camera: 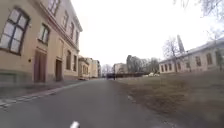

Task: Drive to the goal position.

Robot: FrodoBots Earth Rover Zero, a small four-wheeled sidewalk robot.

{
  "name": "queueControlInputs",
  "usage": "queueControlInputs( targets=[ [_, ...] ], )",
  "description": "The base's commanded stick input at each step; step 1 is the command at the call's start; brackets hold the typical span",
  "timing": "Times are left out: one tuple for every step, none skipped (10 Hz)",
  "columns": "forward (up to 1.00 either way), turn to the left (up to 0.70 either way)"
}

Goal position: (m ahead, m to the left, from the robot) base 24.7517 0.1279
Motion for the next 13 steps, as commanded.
queueControlInputs(
  targets=[
    [1.0, 0.03],
    [1.0, 0.03],
    [1.0, 0.03],
    [1.0, 0.03],
    [1.0, 0.43],
    [1.0, 0.34],
    [1.0, 0.03],
    [1.0, 0.16],
    [1.0, 0.37],
    [1.0, 0.43],
    [1.0, 0.43],
    [1.0, 0.12],
    [1.0, 0.03]
  ],
)
